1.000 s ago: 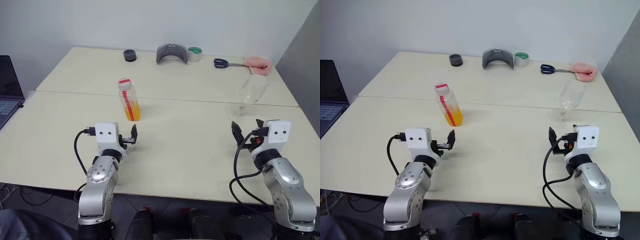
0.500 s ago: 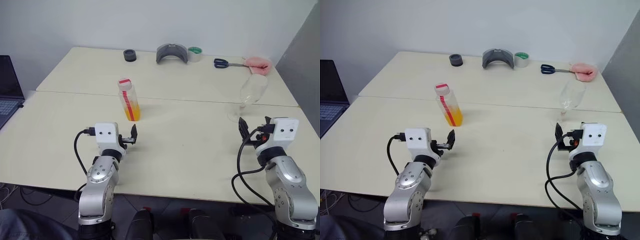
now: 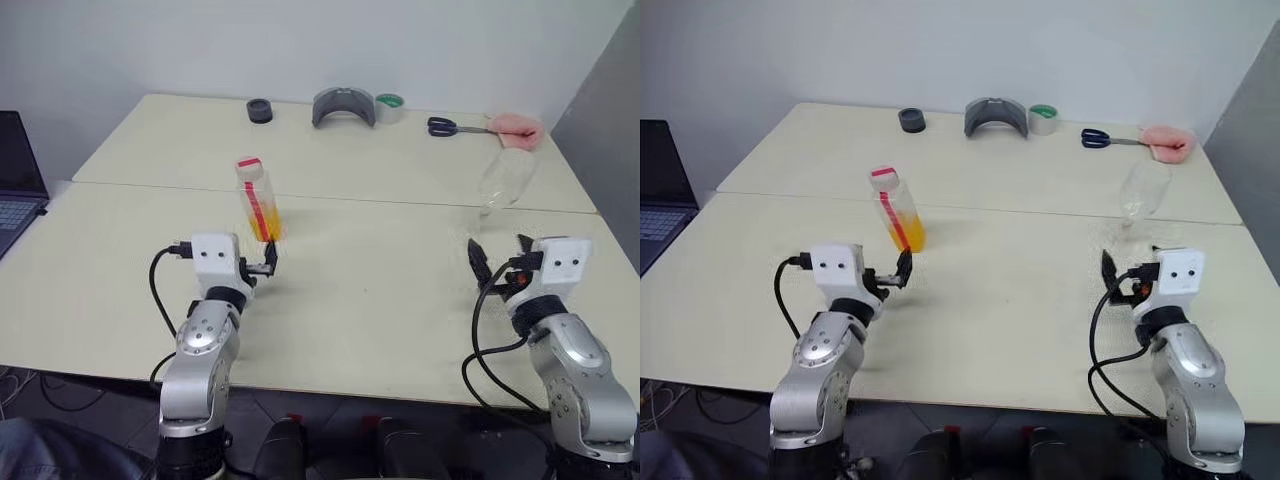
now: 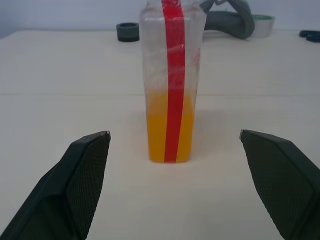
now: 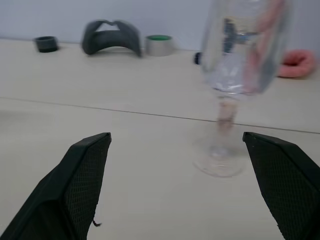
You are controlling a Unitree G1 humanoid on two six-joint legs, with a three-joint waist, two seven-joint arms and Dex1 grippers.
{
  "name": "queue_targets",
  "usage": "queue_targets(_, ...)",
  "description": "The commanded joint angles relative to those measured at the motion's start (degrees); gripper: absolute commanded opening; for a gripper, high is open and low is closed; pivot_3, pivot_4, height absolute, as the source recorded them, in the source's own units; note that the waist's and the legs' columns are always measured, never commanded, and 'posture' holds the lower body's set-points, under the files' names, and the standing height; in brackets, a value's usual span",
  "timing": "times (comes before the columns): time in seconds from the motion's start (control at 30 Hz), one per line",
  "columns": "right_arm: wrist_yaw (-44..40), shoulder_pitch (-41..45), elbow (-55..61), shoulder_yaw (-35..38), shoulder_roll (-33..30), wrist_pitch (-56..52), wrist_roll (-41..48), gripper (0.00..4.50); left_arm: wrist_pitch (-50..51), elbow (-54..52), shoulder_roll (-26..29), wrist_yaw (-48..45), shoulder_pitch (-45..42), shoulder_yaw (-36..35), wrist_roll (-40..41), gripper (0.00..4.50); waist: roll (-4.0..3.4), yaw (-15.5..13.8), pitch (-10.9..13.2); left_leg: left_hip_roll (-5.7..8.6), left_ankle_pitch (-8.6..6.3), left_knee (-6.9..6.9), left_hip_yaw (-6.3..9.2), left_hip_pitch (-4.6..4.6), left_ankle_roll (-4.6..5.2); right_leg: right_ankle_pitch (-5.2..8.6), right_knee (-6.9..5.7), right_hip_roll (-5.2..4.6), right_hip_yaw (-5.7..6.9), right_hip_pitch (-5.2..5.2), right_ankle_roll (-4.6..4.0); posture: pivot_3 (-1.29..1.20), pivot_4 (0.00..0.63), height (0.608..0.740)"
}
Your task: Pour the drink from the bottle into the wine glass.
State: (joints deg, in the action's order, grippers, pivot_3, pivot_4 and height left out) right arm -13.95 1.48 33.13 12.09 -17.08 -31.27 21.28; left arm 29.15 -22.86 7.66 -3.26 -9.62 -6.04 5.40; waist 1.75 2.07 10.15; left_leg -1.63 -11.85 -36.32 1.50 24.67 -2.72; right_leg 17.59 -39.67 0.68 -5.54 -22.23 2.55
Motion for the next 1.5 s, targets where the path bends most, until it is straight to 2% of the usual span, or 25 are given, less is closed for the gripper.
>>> queue_targets(0.03,-8.2,3.4,5.7,-1.3,-3.6,-4.7,10.6,4.50,-2.4,1.4,0.9,-0.5,-2.1,0.1,-0.4,4.47,0.00,0.1,0.0,0.00,0.00,0.00,0.01,0.00,0.00,0.00,-0.01,0.01,0.01,0.00,0.00,0.00,0.150,0.740)
queue_targets(0.23,-16.9,10.6,5.6,-1.6,-11.3,-12.4,25.0,4.50,-4.2,4.3,1.3,-0.3,-4.9,-0.4,-0.2,4.47,0.02,-0.1,0.0,0.01,-0.01,-0.06,0.07,0.01,0.01,0.00,0.03,0.02,0.06,0.07,0.00,0.00,0.150,0.740)
queue_targets(0.4,-18.4,15.3,3.7,-2.1,-13.8,-14.9,29.8,4.50,-5.4,5.5,1.0,0.1,-5.7,-0.3,-0.1,4.47,0.02,-0.2,0.0,0.00,-0.01,-0.06,0.07,0.01,0.01,0.00,0.08,0.02,0.06,0.09,0.00,0.00,0.150,0.740)
queue_targets(0.77,-19.0,18.7,1.0,-2.9,-15.3,-14.6,30.3,4.50,-8.4,10.0,0.8,0.9,-8.9,-1.1,0.0,4.47,0.03,-0.2,0.0,0.00,-0.01,-0.06,0.07,0.03,0.01,-0.01,0.08,0.01,0.07,0.08,0.01,0.00,0.150,0.740)
queue_targets(1.17,-16.4,17.8,2.5,-2.2,-15.4,-14.2,30.4,4.50,-13.6,20.8,2.6,-1.9,-15.4,-2.8,1.1,4.47,0.03,-0.2,0.0,0.00,-0.01,-0.06,0.07,0.03,0.01,-0.01,0.08,0.01,0.07,0.08,0.02,0.00,0.150,0.740)
queue_targets(1.5,-13.4,17.2,4.1,-1.4,-15.3,-14.1,30.8,4.50,-20.3,33.9,4.7,-5.3,-22.6,-2.6,1.1,4.47,0.03,-0.2,0.0,0.01,-0.01,-0.06,0.07,0.04,0.01,-0.01,0.09,0.02,0.07,0.07,0.02,0.00,0.150,0.740)
